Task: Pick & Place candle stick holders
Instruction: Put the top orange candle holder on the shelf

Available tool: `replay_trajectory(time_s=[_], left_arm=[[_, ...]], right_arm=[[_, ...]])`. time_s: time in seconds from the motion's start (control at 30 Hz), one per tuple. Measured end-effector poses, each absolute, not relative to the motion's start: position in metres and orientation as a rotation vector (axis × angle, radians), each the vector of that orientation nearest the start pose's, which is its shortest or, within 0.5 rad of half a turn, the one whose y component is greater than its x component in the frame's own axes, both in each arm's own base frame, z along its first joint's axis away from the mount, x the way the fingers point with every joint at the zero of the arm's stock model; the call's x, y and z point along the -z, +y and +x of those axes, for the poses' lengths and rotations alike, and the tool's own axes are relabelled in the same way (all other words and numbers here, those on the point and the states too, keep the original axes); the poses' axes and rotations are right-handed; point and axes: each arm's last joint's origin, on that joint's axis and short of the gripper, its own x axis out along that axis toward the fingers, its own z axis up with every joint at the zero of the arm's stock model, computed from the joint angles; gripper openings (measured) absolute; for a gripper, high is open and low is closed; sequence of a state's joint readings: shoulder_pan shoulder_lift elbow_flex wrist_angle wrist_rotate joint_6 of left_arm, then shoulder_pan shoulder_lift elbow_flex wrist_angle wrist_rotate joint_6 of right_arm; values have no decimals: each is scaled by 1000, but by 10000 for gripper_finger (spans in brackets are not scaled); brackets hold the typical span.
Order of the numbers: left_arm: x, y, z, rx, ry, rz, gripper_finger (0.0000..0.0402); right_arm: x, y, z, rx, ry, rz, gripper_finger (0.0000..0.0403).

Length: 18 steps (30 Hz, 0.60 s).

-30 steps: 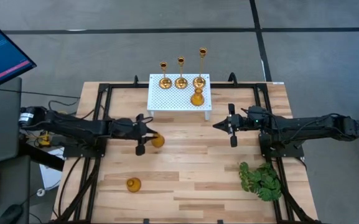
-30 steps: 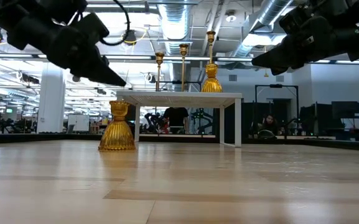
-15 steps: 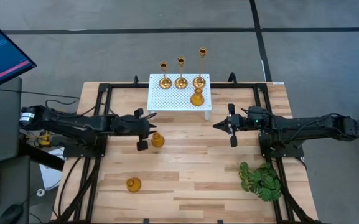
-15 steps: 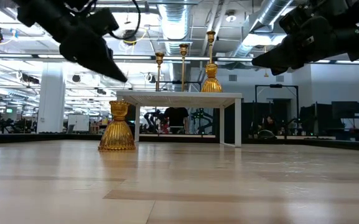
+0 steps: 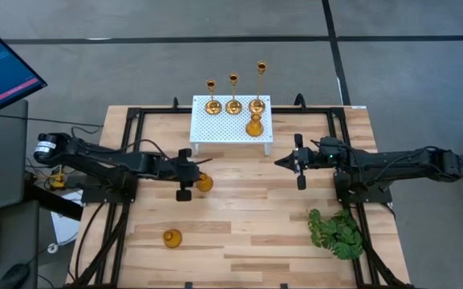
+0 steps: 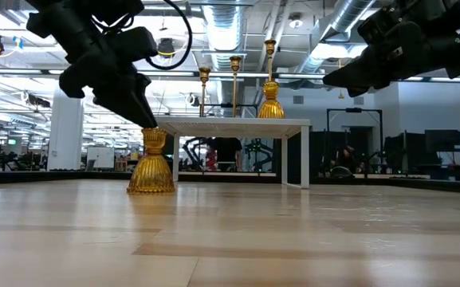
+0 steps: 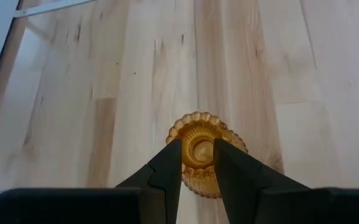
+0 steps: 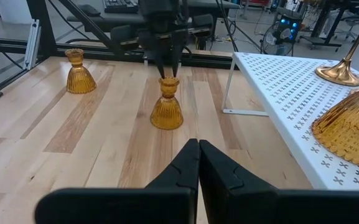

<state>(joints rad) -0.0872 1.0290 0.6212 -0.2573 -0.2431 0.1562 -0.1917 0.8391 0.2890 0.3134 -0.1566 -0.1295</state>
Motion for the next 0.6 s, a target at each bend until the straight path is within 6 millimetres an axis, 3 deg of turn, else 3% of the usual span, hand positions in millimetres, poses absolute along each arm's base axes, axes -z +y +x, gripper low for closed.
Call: replay_trajectory(time_s=[0.23, 0.43, 0.6], left_arm=[[-231, -12, 204, -97, 658, 228, 94], [-249, -14, 201, -62, 576, 216, 94], [-247, -19, 202, 8, 583, 228, 94]], right_arm=[[-200, -29, 175, 20, 237, -88, 0], [-200, -29, 175, 19, 241, -87, 0], [-199, -29, 175, 19, 248, -86, 0]])
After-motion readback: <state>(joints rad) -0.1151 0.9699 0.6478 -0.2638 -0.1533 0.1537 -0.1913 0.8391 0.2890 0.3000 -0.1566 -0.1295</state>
